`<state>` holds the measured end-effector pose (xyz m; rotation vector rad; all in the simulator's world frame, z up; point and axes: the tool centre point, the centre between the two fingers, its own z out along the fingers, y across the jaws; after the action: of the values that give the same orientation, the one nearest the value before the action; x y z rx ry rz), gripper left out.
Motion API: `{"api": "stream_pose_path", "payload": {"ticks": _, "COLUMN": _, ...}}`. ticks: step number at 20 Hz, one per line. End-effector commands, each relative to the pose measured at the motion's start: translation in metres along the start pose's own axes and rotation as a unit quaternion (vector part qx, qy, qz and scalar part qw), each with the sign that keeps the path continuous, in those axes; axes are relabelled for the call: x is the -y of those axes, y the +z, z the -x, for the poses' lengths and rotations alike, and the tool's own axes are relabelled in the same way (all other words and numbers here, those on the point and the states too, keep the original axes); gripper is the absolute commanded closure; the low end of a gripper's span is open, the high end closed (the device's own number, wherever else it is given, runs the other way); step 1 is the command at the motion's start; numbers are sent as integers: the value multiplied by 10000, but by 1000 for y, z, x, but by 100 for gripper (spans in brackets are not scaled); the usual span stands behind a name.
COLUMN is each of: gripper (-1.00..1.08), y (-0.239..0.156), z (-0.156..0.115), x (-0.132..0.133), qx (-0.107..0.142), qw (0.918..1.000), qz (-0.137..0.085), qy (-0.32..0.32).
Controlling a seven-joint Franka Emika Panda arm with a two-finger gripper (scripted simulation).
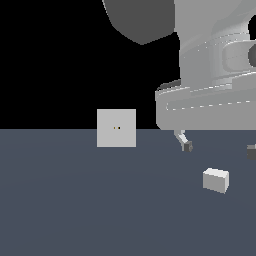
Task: Plug the charger into the wall socket.
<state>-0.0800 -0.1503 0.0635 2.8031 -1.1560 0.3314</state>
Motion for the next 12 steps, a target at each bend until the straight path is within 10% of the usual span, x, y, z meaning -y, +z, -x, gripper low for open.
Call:
{"api": "stream_pose_path", "payload": {"ticks": 1, "gripper": -92, "y": 1, "z": 0, "x": -1, "qx": -14, "qw": 10000, "qz": 1, "qy": 41}}
{"api": "stream_pose_path", "payload": {"ticks": 12, "gripper": -92, "y": 19, "z": 5, "x": -1, "qx": -5, "qw": 10000, "qz": -1, "qy": 35}}
